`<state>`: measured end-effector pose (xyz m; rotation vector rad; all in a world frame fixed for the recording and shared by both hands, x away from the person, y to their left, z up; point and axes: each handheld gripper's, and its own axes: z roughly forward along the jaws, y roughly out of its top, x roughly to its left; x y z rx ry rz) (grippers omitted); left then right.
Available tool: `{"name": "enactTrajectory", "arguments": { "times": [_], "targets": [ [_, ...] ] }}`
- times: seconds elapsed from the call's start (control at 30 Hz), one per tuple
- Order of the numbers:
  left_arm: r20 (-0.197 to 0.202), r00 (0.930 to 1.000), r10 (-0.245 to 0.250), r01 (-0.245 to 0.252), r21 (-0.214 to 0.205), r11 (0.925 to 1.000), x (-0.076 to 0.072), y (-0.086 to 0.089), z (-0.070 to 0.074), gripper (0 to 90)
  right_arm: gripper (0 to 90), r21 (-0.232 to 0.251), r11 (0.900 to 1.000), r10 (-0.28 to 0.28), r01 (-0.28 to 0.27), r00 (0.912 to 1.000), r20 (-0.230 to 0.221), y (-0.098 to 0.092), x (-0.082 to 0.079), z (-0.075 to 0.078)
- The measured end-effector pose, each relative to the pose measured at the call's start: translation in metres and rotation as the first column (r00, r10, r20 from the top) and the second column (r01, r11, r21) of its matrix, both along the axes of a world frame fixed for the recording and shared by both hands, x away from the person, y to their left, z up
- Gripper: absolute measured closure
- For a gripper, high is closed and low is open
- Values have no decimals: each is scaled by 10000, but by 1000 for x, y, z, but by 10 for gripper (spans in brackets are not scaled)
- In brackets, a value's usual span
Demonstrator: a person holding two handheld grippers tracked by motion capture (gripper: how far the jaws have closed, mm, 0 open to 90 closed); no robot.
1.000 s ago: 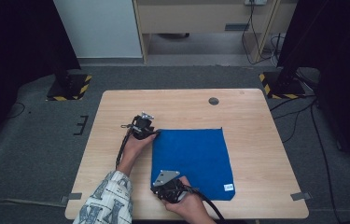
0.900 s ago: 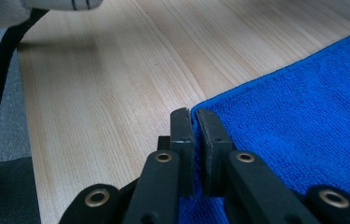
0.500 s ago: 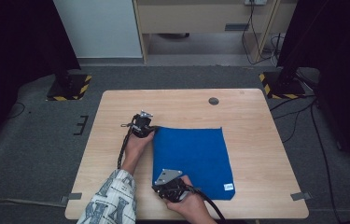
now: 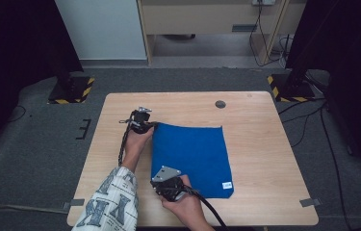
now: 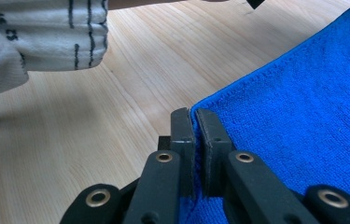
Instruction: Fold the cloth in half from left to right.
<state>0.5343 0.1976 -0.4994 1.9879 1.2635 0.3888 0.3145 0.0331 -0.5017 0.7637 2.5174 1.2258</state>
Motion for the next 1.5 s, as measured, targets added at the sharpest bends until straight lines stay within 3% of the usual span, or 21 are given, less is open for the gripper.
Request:
{"name": "enactTrajectory", "arguments": {
  "times": [0.13,0.27,0.43,0.53,0.63,0.83,0.93,1.07,1.2,1.5],
  "targets": [
    [80,9999,121,-120,-91,9999,0,11,4,878,866,21,9999,-101,101,9999,75,8,-2,-3],
    [113,9999,-51,48,315,9995,-2,16,5,878,866,106,9997,-200,200,9998,-3,17,-2,-3],
    [192,9997,148,-147,-17,9999,-3,26,11,878,861,109,9999,-54,54,10000,-48,33,-1,-3],
    [99,10000,4,-6,163,9999,-4,28,16,878,861,283,9996,-12,14,9999,-99,41,0,0],
    [139,9999,26,-27,31,10000,-5,27,21,878,862,401,9992,-26,32,9999,-152,40,2,2],
    [-40,10000,40,-39,154,9999,-6,10,24,877,862,809,9965,-194,212,9996,-227,18,-2,4],
    [-246,9997,82,-70,470,9989,-3,-5,22,876,864,943,9949,-320,352,9989,-345,0,-2,4],
    [-339,9994,47,-42,163,9999,0,-24,19,876,866,1092,9923,-541,591,9974,-484,-23,-1,3],
    [-356,9991,-233,242,239,9994,1,-45,18,876,866,1298,9893,-575,660,9960,-682,-42,-2,1],
    [-364,9980,-510,516,152,9986,2,-80,22,876,867,1177,9891,-805,879,9945,-668,-74,-5,1]
  ]
}}
